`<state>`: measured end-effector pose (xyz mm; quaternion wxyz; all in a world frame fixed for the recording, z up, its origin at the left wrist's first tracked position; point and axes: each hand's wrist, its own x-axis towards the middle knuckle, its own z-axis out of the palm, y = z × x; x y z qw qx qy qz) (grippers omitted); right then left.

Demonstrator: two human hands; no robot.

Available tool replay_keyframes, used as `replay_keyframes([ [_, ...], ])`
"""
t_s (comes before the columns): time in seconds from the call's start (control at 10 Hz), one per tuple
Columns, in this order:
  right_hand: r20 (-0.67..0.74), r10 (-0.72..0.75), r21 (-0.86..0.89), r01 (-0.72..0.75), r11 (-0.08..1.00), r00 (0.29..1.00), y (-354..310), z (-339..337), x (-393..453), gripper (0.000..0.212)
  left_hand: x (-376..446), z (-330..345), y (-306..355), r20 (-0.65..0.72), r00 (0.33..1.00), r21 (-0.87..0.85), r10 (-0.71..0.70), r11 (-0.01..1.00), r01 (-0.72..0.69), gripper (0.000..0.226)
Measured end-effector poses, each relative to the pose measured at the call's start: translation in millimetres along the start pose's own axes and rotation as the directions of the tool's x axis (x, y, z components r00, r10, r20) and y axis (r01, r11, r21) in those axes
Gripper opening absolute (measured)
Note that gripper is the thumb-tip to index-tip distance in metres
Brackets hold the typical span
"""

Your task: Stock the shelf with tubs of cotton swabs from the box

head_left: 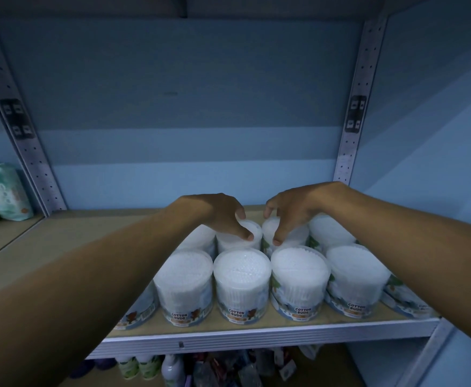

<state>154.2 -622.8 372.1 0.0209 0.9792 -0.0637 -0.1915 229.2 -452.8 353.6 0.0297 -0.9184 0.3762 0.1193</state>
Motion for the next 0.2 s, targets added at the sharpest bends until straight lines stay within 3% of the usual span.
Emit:
replay_keyframes([
  [0.2, -0.124, -0.004, 0.156, 0.024, 0.988, 0.992, 12, 2, -19, 0.075, -14, 0, -2, -0.043, 0.999, -0.093, -0.012, 0.996, 0.008, 0.073],
])
